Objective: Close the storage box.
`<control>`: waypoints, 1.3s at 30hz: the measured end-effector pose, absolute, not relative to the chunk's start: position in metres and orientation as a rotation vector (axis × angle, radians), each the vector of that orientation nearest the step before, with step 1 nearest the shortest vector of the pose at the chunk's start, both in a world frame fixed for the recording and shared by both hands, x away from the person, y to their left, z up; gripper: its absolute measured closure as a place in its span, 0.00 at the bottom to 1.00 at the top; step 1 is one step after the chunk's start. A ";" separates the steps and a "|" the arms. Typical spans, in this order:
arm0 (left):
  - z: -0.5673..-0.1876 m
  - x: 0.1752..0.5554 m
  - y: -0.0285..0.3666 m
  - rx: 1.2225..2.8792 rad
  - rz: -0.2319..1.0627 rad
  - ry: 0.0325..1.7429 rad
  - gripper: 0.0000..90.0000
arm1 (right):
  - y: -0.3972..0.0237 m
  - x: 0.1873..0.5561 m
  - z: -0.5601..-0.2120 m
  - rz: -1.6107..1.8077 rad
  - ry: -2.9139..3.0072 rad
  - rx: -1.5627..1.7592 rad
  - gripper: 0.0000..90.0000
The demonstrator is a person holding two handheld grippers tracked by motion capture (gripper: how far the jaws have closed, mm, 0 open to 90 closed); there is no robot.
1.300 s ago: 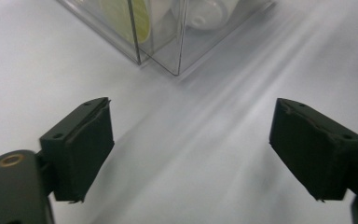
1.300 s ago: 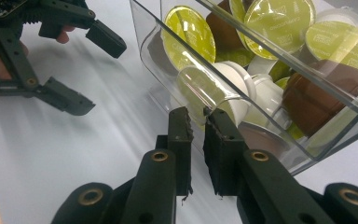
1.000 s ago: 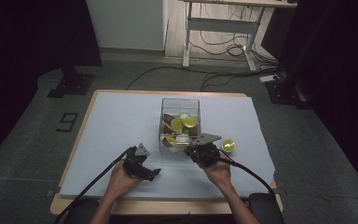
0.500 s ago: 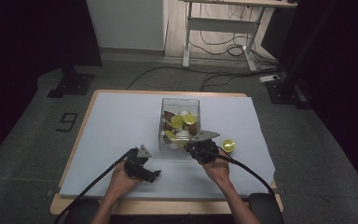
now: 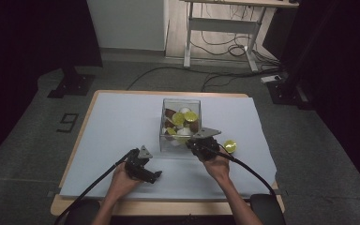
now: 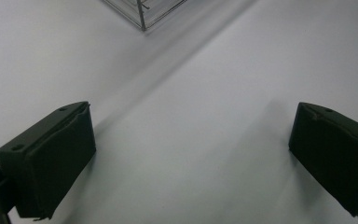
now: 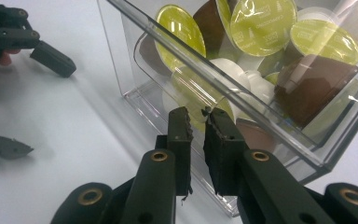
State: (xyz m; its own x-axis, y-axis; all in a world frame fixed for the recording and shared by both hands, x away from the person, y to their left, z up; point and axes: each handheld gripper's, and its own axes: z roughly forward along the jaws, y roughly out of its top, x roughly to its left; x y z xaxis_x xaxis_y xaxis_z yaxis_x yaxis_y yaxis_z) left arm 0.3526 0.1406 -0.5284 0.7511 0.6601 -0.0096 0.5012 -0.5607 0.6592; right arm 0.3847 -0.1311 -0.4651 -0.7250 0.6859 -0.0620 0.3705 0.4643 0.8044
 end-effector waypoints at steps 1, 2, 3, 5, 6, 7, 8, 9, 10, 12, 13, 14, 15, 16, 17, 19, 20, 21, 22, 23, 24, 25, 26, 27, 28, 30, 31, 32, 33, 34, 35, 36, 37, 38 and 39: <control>-0.528 0.353 0.141 2.288 0.314 0.867 0.00 | -0.131 0.385 -0.465 1.150 2.337 0.895 0.89; -0.528 0.353 0.141 2.289 0.314 0.867 0.00 | -0.131 0.386 -0.465 1.154 2.335 0.901 0.89; -0.528 0.353 0.141 2.288 0.314 0.867 0.00 | -0.131 0.386 -0.465 1.154 2.334 0.901 0.89; -0.528 0.353 0.141 2.288 0.314 0.867 0.00 | -0.131 0.388 -0.466 1.158 2.329 0.903 0.89; -0.528 0.353 0.141 2.288 0.314 0.867 0.00 | -0.131 0.389 -0.466 1.156 2.325 0.900 0.89; -0.528 0.353 0.141 2.288 0.314 0.867 0.00 | -0.131 0.389 -0.466 1.154 2.323 0.900 0.89; -0.528 0.353 0.141 2.288 0.314 0.867 0.00 | -0.130 0.390 -0.466 1.155 2.317 0.901 0.89; -0.528 0.353 0.141 2.288 0.314 0.867 0.00 | -0.130 0.390 -0.467 1.154 2.314 0.901 0.89; -0.528 0.353 0.141 2.289 0.314 0.867 0.00 | -0.129 0.390 -0.467 1.154 2.313 0.903 0.89; -0.528 0.353 0.141 2.289 0.314 0.867 0.00 | -0.129 0.391 -0.466 1.152 2.315 0.904 0.89; -0.528 0.353 0.141 2.287 0.314 0.867 0.00 | -0.129 0.391 -0.467 1.153 2.314 0.905 0.89; -0.528 0.353 0.141 2.289 0.314 0.867 0.00 | -0.129 0.391 -0.467 1.154 2.313 0.909 0.89; -0.528 0.353 0.141 2.288 0.314 0.867 0.00 | -0.128 0.391 -0.467 1.152 2.309 0.912 0.89; -0.528 0.353 0.141 2.288 0.314 0.867 0.00 | -0.128 0.390 -0.467 1.153 2.306 0.916 0.89; -0.528 0.353 0.141 2.288 0.315 0.867 0.00 | -0.128 0.391 -0.468 1.146 2.301 0.917 0.89; -0.528 0.353 0.141 2.288 0.314 0.867 0.00 | -0.128 0.391 -0.468 1.148 2.301 0.921 0.89; -0.528 0.353 0.141 2.288 0.314 0.867 0.00 | -0.128 0.391 -0.468 1.147 2.301 0.918 0.89; -0.528 0.353 0.141 2.289 0.314 0.867 0.00 | -0.128 0.391 -0.468 1.148 2.300 0.916 0.89; -0.528 0.353 0.141 2.288 0.314 0.867 0.00 | -0.128 0.391 -0.468 1.146 2.301 0.914 0.89; -0.528 0.353 0.141 2.288 0.315 0.867 0.00 | -0.127 0.391 -0.468 1.148 2.298 0.916 0.89; -0.528 0.353 0.141 2.288 0.315 0.867 0.00 | -0.127 0.391 -0.468 1.148 2.298 0.914 0.89; -0.528 0.353 0.141 2.288 0.315 0.867 0.00 | -0.127 0.391 -0.468 1.149 2.298 0.915 0.89; -0.528 0.353 0.141 2.288 0.315 0.867 0.00 | -0.127 0.391 -0.468 1.147 2.297 0.914 0.89; -0.528 0.353 0.141 2.288 0.314 0.867 0.00 | -0.127 0.391 -0.468 1.146 2.297 0.915 0.89; -0.528 0.353 0.141 2.287 0.315 0.867 0.00 | -0.127 0.391 -0.468 1.148 2.298 0.914 0.89; -0.528 0.353 0.141 2.288 0.315 0.867 0.00 | -0.127 0.391 -0.468 1.146 2.299 0.919 0.89; -0.528 0.353 0.141 2.287 0.315 0.867 0.00 | -0.127 0.391 -0.468 1.148 2.300 0.920 0.89; -0.528 0.353 0.141 2.287 0.315 0.867 0.00 | -0.127 0.390 -0.468 1.147 2.300 0.921 0.89; -0.528 0.353 0.141 2.288 0.315 0.867 0.00 | -0.128 0.390 -0.468 1.147 2.302 0.920 0.88; -0.528 0.353 0.141 2.288 0.315 0.867 0.00 | -0.128 0.390 -0.468 1.152 2.309 0.919 0.86; -0.528 0.353 0.141 2.288 0.315 0.867 0.00 | -0.128 0.390 -0.468 1.155 2.314 0.916 0.84; -0.528 0.353 0.141 2.287 0.315 0.867 0.00 | -0.128 0.390 -0.467 1.151 2.317 0.911 0.82; -0.528 0.353 0.141 2.287 0.315 0.867 0.00 | -0.127 0.390 -0.467 1.150 2.320 0.907 0.80; -0.528 0.353 0.141 2.287 0.315 0.867 0.00 | -0.127 0.389 -0.467 1.151 2.326 0.903 0.78; -0.528 0.353 0.141 2.287 0.315 0.867 0.00 | -0.127 0.389 -0.467 1.152 2.332 0.900 0.76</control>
